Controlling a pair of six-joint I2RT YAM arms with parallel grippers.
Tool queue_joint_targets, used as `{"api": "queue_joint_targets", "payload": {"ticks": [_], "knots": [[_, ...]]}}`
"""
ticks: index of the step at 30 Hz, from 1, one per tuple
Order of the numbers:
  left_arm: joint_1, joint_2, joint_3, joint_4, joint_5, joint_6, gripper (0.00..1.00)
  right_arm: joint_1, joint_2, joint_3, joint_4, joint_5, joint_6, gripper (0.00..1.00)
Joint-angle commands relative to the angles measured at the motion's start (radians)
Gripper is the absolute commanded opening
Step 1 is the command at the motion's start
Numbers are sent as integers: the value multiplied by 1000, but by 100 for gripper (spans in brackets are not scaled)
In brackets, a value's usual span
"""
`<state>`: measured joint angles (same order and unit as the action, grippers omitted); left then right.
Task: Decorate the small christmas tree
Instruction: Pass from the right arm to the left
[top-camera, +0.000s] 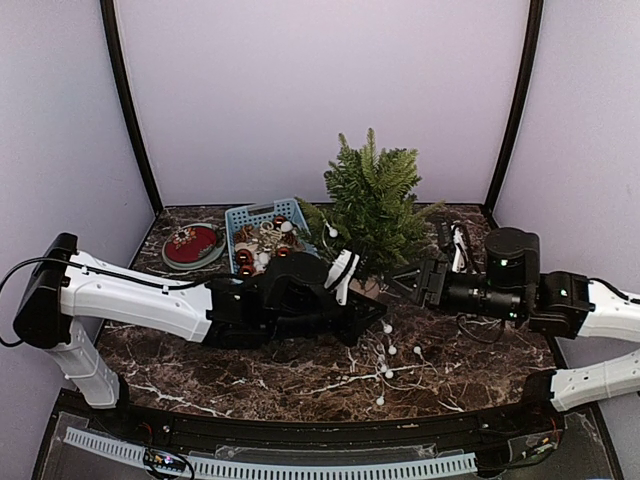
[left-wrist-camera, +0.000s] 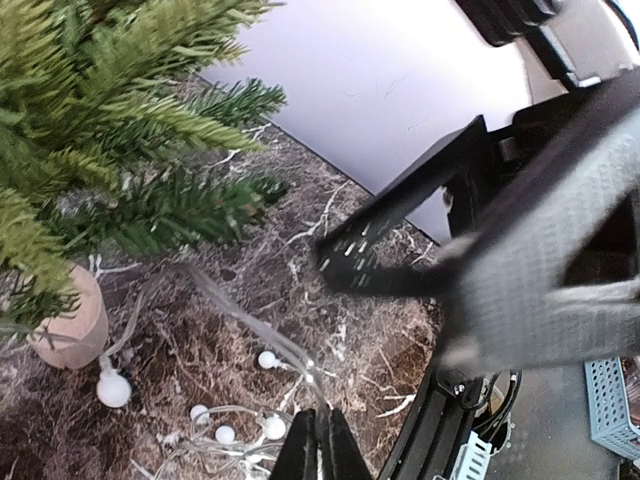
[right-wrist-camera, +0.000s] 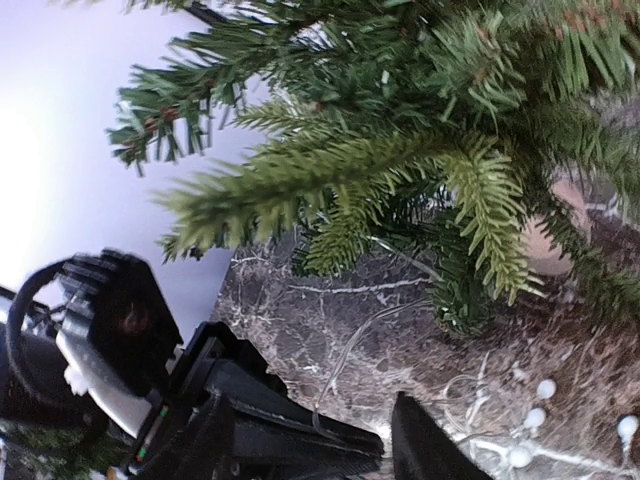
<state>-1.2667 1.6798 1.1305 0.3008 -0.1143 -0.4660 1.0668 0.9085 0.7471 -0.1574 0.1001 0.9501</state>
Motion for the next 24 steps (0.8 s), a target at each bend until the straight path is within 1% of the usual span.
{"api": "queue_joint_targets", "payload": {"ticks": [1, 4, 8, 12, 14, 17, 21, 24], "knots": [[13, -69, 30, -75, 5, -59, 0, 4, -92, -64, -15, 76, 0, 68], [24, -68, 36, -95, 32, -94, 0, 4, -145, -144, 33, 53, -30, 72], [29, -66, 40, -89, 54, -111, 0, 5, -215, -285, 165, 4, -68, 69], [30, -69, 43, -90, 61, -111, 0, 3, -244, -409, 251, 28, -46, 62], [30, -72, 42, -91, 64, -111, 0, 4, -238, -451, 285, 48, -19, 58], [30, -74, 41, -91, 70, -111, 0, 3, -201, -487, 328, 67, -8, 55], [30, -73, 43, -88, 77, -110, 0, 4, -131, -498, 384, 92, -42, 53], [30, -69, 43, -88, 81, -111, 0, 2, -79, -494, 438, 96, -66, 55]]}}
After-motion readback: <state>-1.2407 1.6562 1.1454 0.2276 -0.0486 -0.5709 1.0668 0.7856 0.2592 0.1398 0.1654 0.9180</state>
